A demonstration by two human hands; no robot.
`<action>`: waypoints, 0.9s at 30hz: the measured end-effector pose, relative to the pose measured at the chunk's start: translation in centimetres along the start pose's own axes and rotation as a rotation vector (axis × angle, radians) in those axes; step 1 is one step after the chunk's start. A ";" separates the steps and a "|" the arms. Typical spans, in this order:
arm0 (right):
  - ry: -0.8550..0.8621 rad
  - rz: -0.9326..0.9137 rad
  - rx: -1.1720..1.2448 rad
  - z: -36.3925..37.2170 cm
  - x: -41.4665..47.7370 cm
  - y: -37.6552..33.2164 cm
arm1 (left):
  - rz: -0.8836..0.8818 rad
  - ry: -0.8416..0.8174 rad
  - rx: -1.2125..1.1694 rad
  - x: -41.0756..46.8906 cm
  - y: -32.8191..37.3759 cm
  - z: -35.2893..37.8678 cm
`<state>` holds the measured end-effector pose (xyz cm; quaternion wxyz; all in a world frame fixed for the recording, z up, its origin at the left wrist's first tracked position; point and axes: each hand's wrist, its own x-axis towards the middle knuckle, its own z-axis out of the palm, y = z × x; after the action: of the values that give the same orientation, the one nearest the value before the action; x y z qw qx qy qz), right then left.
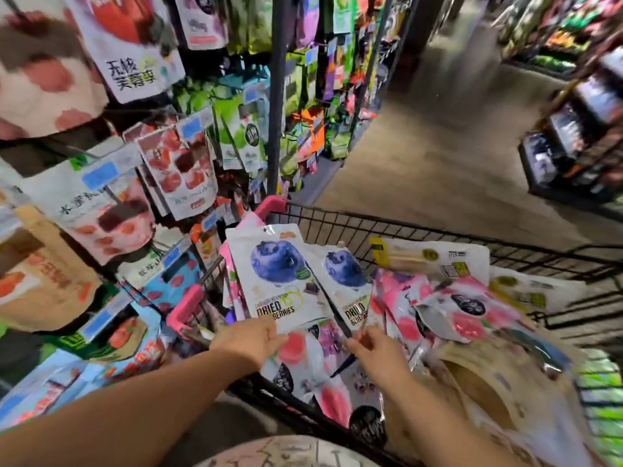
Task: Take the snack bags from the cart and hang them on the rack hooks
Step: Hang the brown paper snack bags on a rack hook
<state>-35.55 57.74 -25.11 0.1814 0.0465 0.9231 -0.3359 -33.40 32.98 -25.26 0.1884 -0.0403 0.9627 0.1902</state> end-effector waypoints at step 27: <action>0.749 0.126 -0.281 -10.6 -6.9 9.5 | 0.294 0.053 0.007 0.1 3.4 2.3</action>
<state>-30.34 72.02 -20.81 -0.1425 0.1966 0.9577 -0.1546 -33.17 36.97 -26.04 0.1334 0.0969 0.9635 0.2111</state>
